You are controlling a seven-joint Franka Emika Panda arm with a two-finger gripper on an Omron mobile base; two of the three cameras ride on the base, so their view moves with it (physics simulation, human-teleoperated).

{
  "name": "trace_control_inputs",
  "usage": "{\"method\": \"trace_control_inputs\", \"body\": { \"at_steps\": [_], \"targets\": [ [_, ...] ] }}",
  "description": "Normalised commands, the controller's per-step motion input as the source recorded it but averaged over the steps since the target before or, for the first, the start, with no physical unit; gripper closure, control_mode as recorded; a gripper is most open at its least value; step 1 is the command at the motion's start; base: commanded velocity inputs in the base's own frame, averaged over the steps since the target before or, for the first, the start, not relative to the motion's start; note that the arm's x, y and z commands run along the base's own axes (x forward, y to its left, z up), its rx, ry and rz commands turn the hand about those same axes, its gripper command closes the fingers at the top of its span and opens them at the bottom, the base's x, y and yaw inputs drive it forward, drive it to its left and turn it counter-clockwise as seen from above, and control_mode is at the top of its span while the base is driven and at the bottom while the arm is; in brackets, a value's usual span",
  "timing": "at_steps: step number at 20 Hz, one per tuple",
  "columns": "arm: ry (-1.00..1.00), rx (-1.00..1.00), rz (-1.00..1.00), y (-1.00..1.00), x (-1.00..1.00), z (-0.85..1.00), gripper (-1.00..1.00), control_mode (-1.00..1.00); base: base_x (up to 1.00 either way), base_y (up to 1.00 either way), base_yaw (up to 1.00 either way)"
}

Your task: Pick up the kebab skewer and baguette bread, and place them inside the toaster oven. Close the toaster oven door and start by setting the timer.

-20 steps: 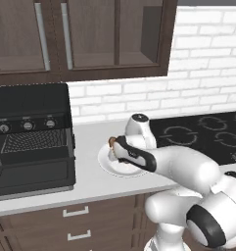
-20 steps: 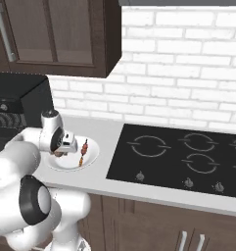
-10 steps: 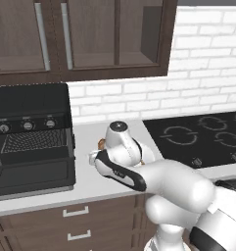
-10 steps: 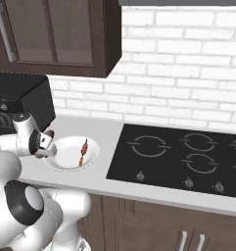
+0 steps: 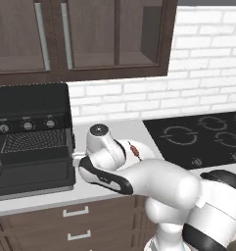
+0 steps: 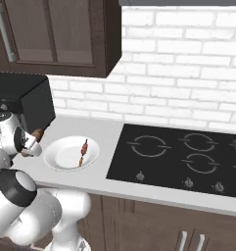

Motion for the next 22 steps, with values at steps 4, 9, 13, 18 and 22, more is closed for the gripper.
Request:
{"method": "trace_control_inputs", "body": {
  "at_steps": [4, 9, 13, 18, 22],
  "targets": [
    [0.02, 0.0, 0.0, 0.53, 0.0, 0.0, 1.0, -1.0, 0.0, 0.0, 0.0],
    [0.05, 0.0, 0.0, 0.56, -0.03, 0.0, 1.0, -1.0, 0.0, 0.0, 0.0],
    [0.05, 0.0, 0.0, 0.57, 0.0, 0.0, 1.0, -1.0, 0.0, 0.0, 0.0],
    [0.0, 0.0, 0.0, 0.55, 0.0, 0.0, 1.0, -1.0, 0.0, 0.0, 0.0],
    [-0.06, 0.0, 0.0, 0.53, 0.0, 0.0, 1.0, -1.0, 0.0, 0.0, 0.0]
  ]
}}
